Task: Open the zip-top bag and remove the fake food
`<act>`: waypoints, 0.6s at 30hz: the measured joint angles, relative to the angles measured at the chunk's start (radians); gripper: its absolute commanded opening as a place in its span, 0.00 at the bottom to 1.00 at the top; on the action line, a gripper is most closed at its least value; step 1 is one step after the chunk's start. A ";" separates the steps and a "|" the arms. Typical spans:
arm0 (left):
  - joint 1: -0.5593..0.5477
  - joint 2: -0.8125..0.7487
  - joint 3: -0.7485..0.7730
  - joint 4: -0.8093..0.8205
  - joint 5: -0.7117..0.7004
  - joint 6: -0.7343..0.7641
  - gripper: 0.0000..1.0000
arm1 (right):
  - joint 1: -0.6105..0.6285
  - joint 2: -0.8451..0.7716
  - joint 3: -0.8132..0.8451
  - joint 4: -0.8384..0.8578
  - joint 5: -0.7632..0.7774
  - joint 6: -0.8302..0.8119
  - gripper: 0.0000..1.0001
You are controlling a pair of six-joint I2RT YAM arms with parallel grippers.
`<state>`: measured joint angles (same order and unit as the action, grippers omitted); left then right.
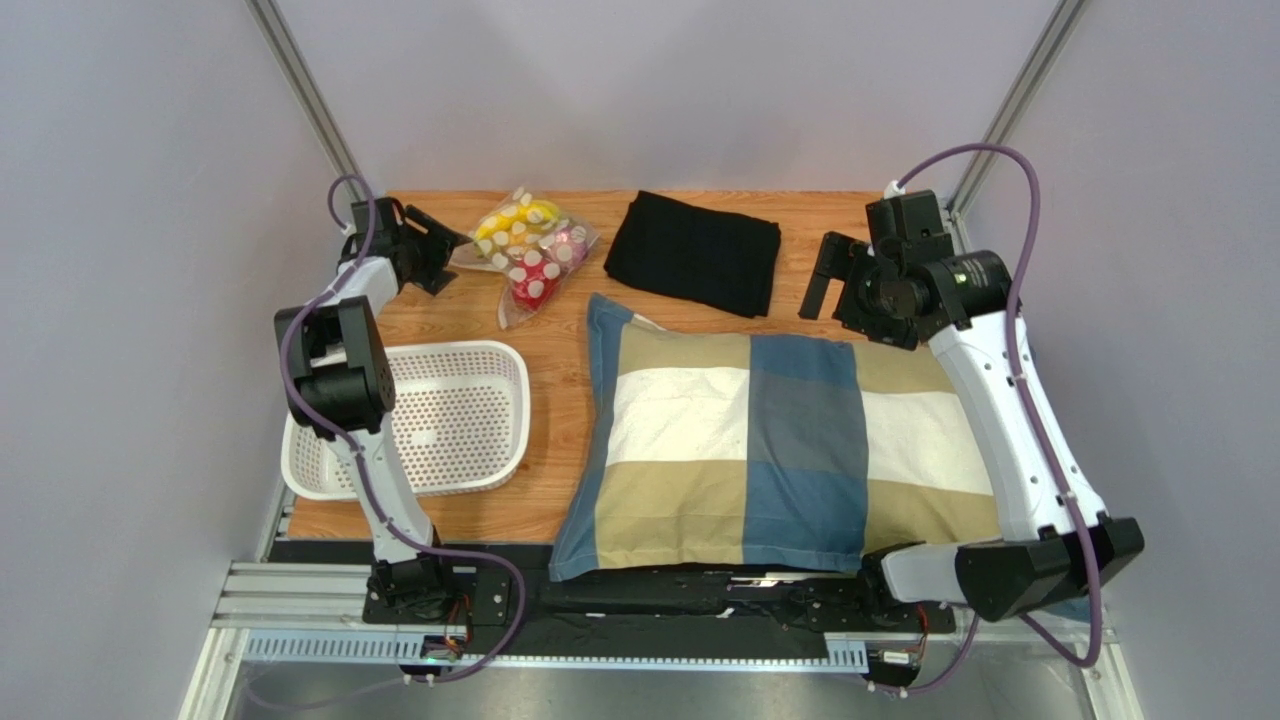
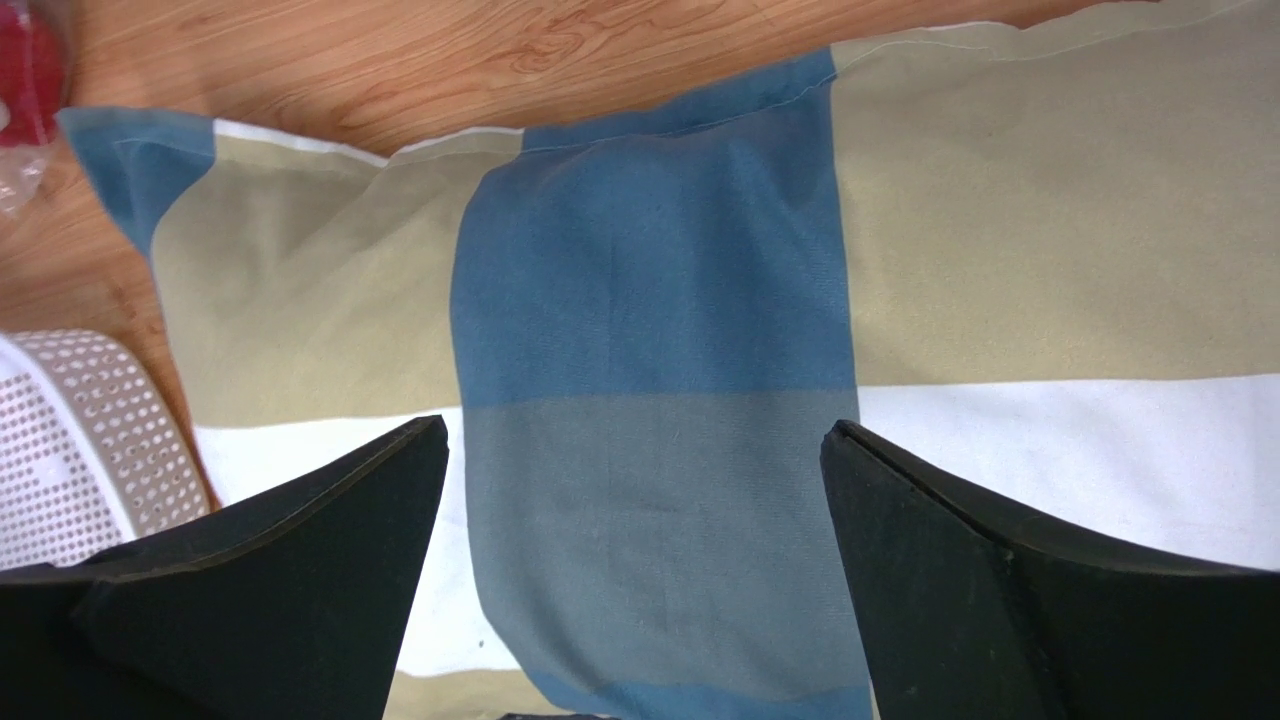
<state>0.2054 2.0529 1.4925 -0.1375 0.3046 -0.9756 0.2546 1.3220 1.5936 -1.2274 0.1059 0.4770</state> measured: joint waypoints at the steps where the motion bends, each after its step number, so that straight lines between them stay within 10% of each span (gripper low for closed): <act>1: 0.001 0.029 0.030 0.013 -0.001 -0.014 0.70 | 0.000 0.024 0.013 -0.003 0.010 0.001 1.00; 18: 0.021 0.166 0.143 -0.061 -0.083 -0.091 0.57 | -0.001 0.268 0.225 -0.055 -0.053 -0.060 1.00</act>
<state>0.2264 2.2192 1.6352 -0.1982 0.2218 -1.0668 0.2539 1.5898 1.8191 -1.2823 0.0532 0.4168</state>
